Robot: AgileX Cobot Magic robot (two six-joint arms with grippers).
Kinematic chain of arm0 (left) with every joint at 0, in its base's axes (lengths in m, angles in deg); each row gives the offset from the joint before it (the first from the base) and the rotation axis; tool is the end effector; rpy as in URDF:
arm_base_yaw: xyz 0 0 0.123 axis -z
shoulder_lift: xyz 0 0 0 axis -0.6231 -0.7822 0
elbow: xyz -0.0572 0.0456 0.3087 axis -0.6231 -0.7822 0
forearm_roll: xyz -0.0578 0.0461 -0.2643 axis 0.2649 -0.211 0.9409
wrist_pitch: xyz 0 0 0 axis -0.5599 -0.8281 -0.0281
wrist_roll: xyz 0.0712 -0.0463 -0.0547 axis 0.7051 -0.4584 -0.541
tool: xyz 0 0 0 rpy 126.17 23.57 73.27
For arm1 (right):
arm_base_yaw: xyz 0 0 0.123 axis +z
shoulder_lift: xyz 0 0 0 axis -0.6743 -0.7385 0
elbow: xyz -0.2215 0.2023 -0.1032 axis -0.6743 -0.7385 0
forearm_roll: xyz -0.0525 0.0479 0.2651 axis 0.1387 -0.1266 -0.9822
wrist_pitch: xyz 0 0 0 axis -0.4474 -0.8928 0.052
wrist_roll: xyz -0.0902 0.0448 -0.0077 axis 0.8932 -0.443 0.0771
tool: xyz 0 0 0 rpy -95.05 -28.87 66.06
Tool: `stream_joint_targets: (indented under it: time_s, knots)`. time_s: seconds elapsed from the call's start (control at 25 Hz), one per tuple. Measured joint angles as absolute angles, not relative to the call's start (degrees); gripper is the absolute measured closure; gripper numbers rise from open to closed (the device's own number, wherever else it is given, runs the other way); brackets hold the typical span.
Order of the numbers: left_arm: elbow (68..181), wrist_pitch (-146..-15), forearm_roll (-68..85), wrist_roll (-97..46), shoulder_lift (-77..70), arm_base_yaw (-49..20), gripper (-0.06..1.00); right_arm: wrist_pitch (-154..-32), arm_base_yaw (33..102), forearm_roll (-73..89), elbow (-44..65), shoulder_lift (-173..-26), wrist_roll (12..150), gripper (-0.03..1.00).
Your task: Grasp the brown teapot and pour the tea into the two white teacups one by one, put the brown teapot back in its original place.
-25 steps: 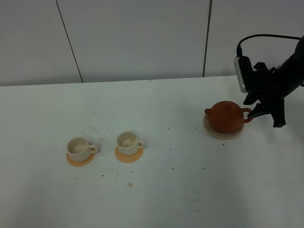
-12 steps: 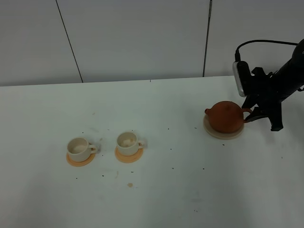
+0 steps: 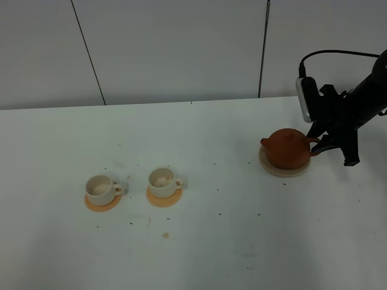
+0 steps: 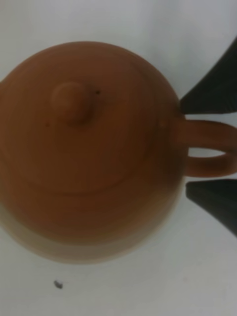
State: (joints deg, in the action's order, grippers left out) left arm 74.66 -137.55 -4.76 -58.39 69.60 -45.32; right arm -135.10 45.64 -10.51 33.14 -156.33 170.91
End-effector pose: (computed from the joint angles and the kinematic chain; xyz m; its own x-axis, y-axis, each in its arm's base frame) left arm -0.0097 -0.0011 0.2889 -0.4398 -0.0293 -0.8976 -0.1081 0.9939 0.0205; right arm 0.5231 0.0649 0.1632 0.2583 -0.9202 -0.2941 -0.9196 -0.1410 -0.3667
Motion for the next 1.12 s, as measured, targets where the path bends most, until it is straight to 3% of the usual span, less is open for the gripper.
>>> stream_joint_targets:
  time_s: [1.12]
  knots:
    - [74.7, -137.5, -4.8, -58.4, 69.6, -45.3, 0.71, -131.5, 50.3, 1.0, 33.2, -156.3, 167.5, 0.66]
